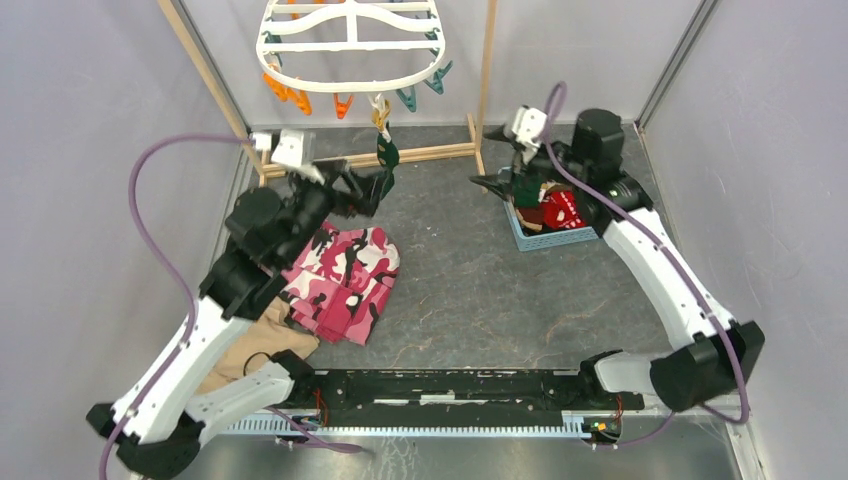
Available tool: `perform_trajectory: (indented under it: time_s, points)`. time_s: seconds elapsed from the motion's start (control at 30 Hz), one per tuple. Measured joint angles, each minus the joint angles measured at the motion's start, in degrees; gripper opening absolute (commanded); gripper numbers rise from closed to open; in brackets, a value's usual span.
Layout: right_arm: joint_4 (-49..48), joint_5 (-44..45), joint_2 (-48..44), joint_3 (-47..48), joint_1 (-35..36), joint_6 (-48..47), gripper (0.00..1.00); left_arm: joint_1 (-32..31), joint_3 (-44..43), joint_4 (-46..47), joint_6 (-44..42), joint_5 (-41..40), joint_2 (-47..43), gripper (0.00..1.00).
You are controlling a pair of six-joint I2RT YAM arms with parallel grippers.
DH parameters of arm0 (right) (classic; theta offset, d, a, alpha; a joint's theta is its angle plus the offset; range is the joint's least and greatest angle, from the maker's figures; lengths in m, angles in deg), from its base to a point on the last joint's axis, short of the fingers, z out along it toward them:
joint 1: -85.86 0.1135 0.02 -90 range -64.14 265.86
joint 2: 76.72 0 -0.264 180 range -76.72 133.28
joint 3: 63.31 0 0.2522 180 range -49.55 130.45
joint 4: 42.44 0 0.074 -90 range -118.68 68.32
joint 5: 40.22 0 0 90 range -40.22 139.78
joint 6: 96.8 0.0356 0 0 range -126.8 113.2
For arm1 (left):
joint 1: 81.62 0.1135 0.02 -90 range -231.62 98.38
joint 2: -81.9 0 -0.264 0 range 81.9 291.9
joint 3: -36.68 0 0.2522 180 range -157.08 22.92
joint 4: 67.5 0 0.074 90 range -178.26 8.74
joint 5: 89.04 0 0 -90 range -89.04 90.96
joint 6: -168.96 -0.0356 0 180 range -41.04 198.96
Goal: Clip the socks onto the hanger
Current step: Clamp the sock onto the hanger, then pick up the sock from the bin.
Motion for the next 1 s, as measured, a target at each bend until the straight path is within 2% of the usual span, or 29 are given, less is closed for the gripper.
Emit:
perform_trajectory:
  time_s: [0.07,0.13,0.2,0.33,0.4,0.5,0.63,0.8,1.0]
  points:
    - [0.4,-3.1,-4.1,-5.9,-4.2,-0.5,0.90,0.0,6.1,1.5,0.0,2.1,-5.3,1.00]
    - [0.8,-5.5,-6.6,-10.2,-7.2,-0.7,0.98,0.0,13.6,3.3,0.2,4.5,-10.3,1.00]
    - [1.2,-8.5,-8.3,-14.2,-10.4,-0.6,0.98,0.0,20.7,5.0,0.8,6.5,-14.5,1.00]
    - [2.3,-13.0,-8.5,-18.9,-16.0,0.3,0.98,0.0,34.9,6.8,2.4,9.6,-18.5,1.00]
    - [3.3,-14.4,-7.9,-19.7,-18.8,0.7,0.98,0.0,38.1,5.2,2.8,10.4,-18.4,1.00]
    - [4.0,-14.9,-6.3,-19.7,-23.8,1.0,0.98,0.0,38.5,1.7,2.6,10.7,-17.9,1.00]
    - [4.6,-10.7,-3.8,-19.7,-27.6,1.4,0.98,0.0,33.7,-1.2,-0.4,10.3,-14.8,1.00]
    - [5.7,-3.0,1.2,-17.4,-27.7,2.5,0.98,1.4,31.6,-2.5,-4.1,9.3,-9.2,1.00]
    - [5.9,8.2,12.6,-5.2,-24.9,5.1,0.89,8.4,31.7,-6.4,-4.8,11.4,-5.0,1.00]
